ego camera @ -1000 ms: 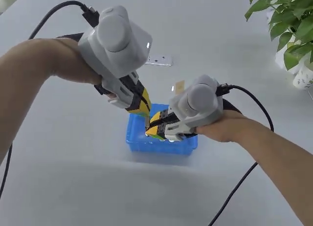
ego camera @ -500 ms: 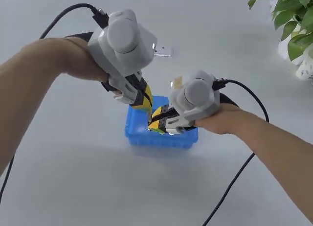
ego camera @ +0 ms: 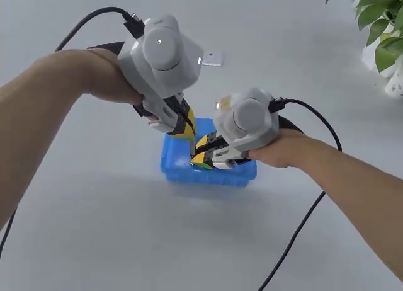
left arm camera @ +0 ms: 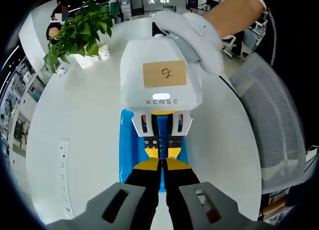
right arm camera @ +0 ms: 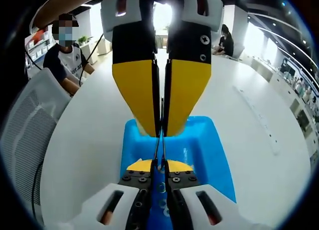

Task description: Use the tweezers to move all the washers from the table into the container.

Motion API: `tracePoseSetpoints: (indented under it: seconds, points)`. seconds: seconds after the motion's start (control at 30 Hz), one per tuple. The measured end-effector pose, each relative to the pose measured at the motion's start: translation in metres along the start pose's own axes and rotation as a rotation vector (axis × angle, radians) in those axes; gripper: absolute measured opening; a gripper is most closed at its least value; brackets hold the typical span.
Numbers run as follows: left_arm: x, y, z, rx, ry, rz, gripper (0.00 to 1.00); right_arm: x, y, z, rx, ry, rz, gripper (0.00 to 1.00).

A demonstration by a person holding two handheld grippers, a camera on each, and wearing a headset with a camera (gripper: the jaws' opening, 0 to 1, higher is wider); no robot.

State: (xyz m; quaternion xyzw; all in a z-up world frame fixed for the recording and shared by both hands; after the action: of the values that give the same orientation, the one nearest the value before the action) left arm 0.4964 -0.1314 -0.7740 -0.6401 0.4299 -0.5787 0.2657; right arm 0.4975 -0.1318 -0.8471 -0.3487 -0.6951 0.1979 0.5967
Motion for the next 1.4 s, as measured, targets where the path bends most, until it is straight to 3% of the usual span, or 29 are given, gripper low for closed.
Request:
tracePoseSetpoints:
  seconds: [0.73,1.4]
  points:
    - [0.0,-0.003,-0.001,0.001,0.0,0.004,0.05,0.001,-0.002,0.0,-0.004,-0.015,0.003,0.1]
    - [0.013,-0.022,-0.011,0.021,0.017,0.008,0.05,0.017,-0.022,-0.001,-0.038,-0.011,-0.033,0.09]
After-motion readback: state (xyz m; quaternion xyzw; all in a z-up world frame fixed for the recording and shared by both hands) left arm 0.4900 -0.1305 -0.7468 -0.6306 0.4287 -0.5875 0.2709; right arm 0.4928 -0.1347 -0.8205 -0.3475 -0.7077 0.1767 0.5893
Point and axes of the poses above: the centre of the closed fingertips' face, and the gripper's own axes: y roughly forward along the fingers, z roughly to its left, x roughly out of its top, the point moved 2 cm from there along -y, roughly backward along the fingers, and after that the axes turned 15 degrees about -x, right-handed, at the moved point
